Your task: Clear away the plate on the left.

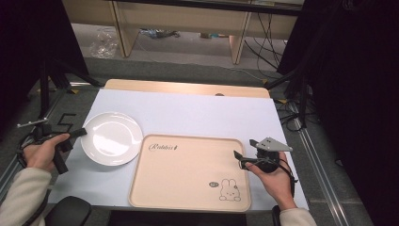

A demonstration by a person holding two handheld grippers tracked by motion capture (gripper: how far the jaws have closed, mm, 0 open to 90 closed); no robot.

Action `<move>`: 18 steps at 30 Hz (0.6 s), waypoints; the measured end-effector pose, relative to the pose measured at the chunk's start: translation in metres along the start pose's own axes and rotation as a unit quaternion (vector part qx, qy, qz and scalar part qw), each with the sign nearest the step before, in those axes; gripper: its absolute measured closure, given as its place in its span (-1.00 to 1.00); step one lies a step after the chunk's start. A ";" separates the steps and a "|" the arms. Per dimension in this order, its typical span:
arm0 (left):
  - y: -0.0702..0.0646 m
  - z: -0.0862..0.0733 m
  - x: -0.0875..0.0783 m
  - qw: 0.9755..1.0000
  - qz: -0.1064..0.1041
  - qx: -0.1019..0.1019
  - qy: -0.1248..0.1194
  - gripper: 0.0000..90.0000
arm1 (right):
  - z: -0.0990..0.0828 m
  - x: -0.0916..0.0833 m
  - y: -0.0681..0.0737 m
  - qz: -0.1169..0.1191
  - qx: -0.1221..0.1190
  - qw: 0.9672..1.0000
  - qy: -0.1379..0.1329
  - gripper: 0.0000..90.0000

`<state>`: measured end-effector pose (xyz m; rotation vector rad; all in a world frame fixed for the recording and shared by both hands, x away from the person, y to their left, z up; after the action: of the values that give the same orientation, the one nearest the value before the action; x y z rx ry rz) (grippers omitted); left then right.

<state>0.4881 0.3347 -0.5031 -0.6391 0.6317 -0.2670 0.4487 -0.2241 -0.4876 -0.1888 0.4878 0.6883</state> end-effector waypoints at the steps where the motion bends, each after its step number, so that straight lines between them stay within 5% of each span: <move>1: -0.001 0.001 0.000 1.000 -0.001 -0.002 -0.003 0.93 | 0.000 0.000 0.000 0.001 0.000 1.000 0.000 -0.48; 18: -0.008 0.012 -0.011 0.999 -0.008 0.006 -0.033 0.93 | -0.001 0.000 0.000 0.002 0.000 1.000 0.002 -0.48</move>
<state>0.4870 0.3385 -0.4851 -0.6389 0.5607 -0.2642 0.4483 -0.2238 -0.4882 -0.1885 0.4924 0.6917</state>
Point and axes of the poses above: each handheld gripper's, and its own axes: x roughly forward along the jaws, z roughly out of its top, y roughly to its left, the point moved 10 cm from there along x, roughly forward along the jaws, and after that the axes turned 5 degrees about z, right-handed, at the moved point
